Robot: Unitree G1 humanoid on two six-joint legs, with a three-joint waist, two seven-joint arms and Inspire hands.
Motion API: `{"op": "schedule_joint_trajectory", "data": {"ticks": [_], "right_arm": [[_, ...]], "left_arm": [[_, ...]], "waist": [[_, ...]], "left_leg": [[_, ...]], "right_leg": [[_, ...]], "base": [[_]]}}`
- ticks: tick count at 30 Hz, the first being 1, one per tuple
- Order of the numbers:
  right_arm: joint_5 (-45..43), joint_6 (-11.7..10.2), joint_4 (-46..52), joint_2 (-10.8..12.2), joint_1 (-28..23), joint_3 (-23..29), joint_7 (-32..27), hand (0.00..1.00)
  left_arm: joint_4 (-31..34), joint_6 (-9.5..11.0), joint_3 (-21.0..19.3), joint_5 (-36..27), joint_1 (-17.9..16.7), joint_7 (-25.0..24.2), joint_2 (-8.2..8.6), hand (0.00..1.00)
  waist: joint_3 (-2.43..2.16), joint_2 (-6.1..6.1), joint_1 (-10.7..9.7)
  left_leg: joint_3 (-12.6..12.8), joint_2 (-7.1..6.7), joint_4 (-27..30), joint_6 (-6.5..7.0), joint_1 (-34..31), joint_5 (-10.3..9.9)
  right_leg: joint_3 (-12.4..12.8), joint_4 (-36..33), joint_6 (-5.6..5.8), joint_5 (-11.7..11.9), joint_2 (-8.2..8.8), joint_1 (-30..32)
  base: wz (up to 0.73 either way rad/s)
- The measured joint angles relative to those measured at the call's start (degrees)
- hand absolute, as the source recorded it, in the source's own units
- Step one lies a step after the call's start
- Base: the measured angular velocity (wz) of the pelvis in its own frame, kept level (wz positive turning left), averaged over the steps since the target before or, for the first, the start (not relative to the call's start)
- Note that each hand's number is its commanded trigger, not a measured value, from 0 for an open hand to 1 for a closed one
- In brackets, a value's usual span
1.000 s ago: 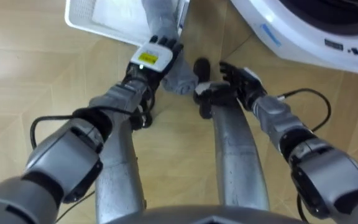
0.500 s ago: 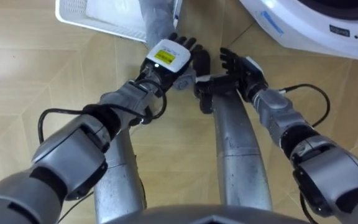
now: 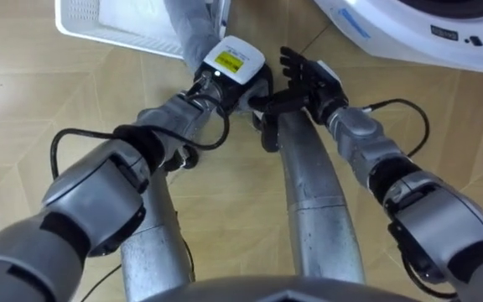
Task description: Put towel into washing machine
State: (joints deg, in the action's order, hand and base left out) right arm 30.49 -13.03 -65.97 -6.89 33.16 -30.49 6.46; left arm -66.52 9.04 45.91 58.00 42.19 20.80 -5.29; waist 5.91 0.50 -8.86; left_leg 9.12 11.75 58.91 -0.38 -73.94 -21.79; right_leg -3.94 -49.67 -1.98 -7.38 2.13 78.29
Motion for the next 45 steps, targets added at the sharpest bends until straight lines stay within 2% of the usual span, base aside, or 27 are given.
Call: {"op": "schedule_joint_trajectory", "data": {"ticks": [9, 14, 19, 20, 21, 22, 27, 32, 34, 40, 42, 44, 45], "right_arm": [[0.02, -0.03, 2.08, 0.87, -1.37, 0.0, 0.28, 0.0], [0.59, 0.08, 2.18, 0.56, -3.28, -2.0, 0.44, 0.0], [-5.42, -0.02, 2.05, 0.24, -8.3, -0.69, 0.63, 0.0], [-5.74, -0.02, 2.06, -0.2, -9.1, -0.72, 0.65, 0.0], [-5.73, -0.02, 2.0, -0.31, -9.51, -0.7, 0.65, 0.0], [-5.66, -0.02, 1.45, -0.41, -10.13, -0.69, 0.67, 0.0], [-5.97, 0.13, 0.13, -0.63, -11.78, 0.99, 0.74, 0.0], [-5.9, 0.91, -0.48, -0.66, -11.7, 1.89, 2.06, 0.0], [-5.76, 1.47, -0.48, -0.74, -11.62, 1.99, 2.4, 0.0], [-6.57, 2.04, -0.41, -0.75, -10.83, 2.02, 2.43, 0.0], [-7.11, 2.04, -0.4, -0.75, -10.79, 2.08, 2.43, 0.0], [-8.6, 2.1, -0.4, -0.73, -10.8, 2.29, 2.45, 0.0], [-8.9, 2.1, -0.43, -0.74, -10.82, 2.45, 2.44, 0.0]], "left_arm": [[0.04, 0.01, -0.21, 0.06, -0.28, -0.12, -0.11, 1.0], [-0.02, 0.67, -0.8, -0.08, -1.66, 0.2, -0.15, 1.0], [0.0, 4.01, -5.22, -0.01, -7.01, 3.95, -2.32, 1.0], [-0.01, 4.32, -5.47, -0.11, -7.73, 4.97, -3.45, 1.0], [-0.01, 4.57, -5.59, -0.12, -8.06, 5.67, -3.79, 1.0], [-0.05, 5.05, -6.03, -0.16, -8.59, 6.97, -4.9, 1.0], [-0.39, 6.05, -11.07, -1.67, -9.33, 14.13, -8.03, 1.0], [-0.39, 6.23, -15.44, -2.38, -9.3, 19.84, -8.98, 1.0], [-0.39, 6.23, -15.62, -2.77, -9.21, 21.16, -8.99, 1.0], [-0.29, 6.36, -16.69, -7.08, -9.21, 23.39, -9.01, 1.0], [0.67, 6.5, -16.76, -11.36, -9.24, 23.51, -9.03, 1.0], [1.63, 6.7, -17.43, -19.33, -9.22, 23.37, -8.8, 1.0], [1.85, 6.82, -18.08, -21.39, -9.22, 23.04, -8.49, 1.0]], "waist": [[-0.19, -0.31, -0.37], [-0.25, -0.45, -1.3], [-0.44, -0.98, -2.06], [-0.43, -1.04, -1.91], [-0.41, -1.11, -1.92], [-0.38, -1.21, -1.94], [-0.32, -1.58, -1.75], [-0.29, -1.52, -1.25], [-0.28, -1.5, -0.73], [-0.27, -1.51, 0.05], [-0.26, -1.53, 0.24], [-0.26, -1.53, 0.35], [-0.26, -1.53, 0.55]], "left_leg": [[-0.02, -0.04, -0.06, 0.07, 0.39, -0.16], [-0.74, -0.56, -0.1, 0.04, 4.35, -0.32], [-0.52, -0.64, -2.01, -0.25, 12.9, -0.76], [-0.36, -0.61, -2.75, -0.43, 14.82, -0.79], [-0.23, -0.6, -3.11, -0.62, 15.73, -0.85], [-0.09, -0.58, -3.84, -0.73, 17.48, -0.81], [0.15, -1.38, -7.25, -0.79, 23.09, -0.15], [0.25, -1.47, -9.44, -0.88, 26.47, -0.02], [0.27, -1.47, -10.04, -0.88, 27.57, -0.02], [0.28, -2.28, -11.15, -0.79, 28.97, 0.07], [0.18, -2.38, -11.24, -0.76, 28.91, 0.11], [0.14, -2.54, -11.29, -0.74, 28.88, 0.1], [0.13, -2.55, -11.31, -0.74, 28.88, 0.11]], "right_leg": [[0.0, -0.09, 0.1, -0.11, 0.0, -0.4], [-0.29, 0.02, 0.23, -0.56, 0.39, -4.6], [-0.82, 1.35, 0.04, -1.48, 0.74, -12.84], [-0.77, 2.1, 0.07, -1.48, 0.61, -14.67], [-0.77, 2.42, 0.07, -1.46, 0.6, -15.54], [-0.78, 3.12, 0.1, -1.4, 0.52, -17.21], [-0.9, 5.52, 0.26, -1.29, 0.89, -22.54], [-1.09, 7.17, 0.46, -1.42, 0.73, -25.94], [-1.38, 7.72, 0.52, -1.47, 0.75, -27.05], [-2.37, 7.79, 0.53, -2.03, 1.88, -28.19], [-2.38, 7.89, 0.55, -2.05, 1.95, -28.19], [-2.4, 7.92, 0.62, -2.09, 2.04, -28.2], [-2.41, 7.95, 0.62, -2.1, 2.05, -28.2]], "base": [[0.0], [0.05], [0.01], [-0.03], [-0.05], [0.0], [0.05], [0.0], [0.0], [0.05], [0.04], [0.0], [0.0]]}}
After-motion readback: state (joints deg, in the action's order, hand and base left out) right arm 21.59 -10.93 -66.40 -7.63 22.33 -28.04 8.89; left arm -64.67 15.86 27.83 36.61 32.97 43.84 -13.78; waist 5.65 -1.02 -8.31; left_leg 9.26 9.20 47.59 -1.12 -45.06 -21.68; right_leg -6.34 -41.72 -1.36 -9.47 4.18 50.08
